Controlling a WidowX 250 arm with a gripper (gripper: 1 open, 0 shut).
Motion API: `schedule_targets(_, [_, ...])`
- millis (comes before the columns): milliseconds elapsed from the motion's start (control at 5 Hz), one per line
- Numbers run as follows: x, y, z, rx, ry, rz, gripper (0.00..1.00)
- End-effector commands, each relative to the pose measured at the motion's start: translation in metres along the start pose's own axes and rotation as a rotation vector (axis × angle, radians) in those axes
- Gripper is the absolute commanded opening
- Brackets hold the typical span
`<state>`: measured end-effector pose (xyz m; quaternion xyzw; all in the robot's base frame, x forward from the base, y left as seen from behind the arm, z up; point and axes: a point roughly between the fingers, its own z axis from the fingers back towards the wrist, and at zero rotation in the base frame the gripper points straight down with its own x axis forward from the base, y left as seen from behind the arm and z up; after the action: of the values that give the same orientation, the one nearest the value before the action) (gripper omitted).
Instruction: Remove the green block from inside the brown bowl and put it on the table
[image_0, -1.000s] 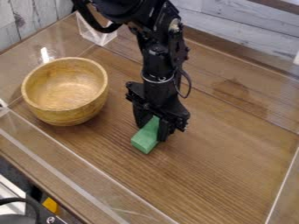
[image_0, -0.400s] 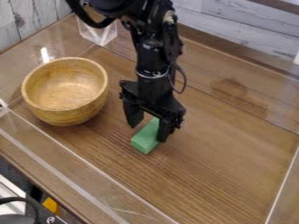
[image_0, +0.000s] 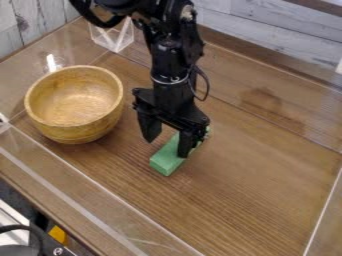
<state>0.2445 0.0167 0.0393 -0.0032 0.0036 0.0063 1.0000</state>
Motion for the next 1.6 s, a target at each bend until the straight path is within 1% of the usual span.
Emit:
schedule_targets(0, [0.011,0.018,0.011,0.002,-0.077,-0.043,1.0])
schedule_targets(200, [0.013,0.032,0.003,0.001,-0.087,-0.088,0.0])
schedule_targets(600, [0.016,0.033,0.013,-0.014,-0.101,-0.125,0.0])
schedule_targets(800, [0.025,0.038,0.013,-0.022,-0.11,-0.118,0.0])
schedule_targets(1000, [0.033,0.04,0.008,-0.026,-0.117,-0.115,0.0])
schedule_targets(1400, [0.027,0.052,-0.004,-0.035,-0.121,-0.178,0.0])
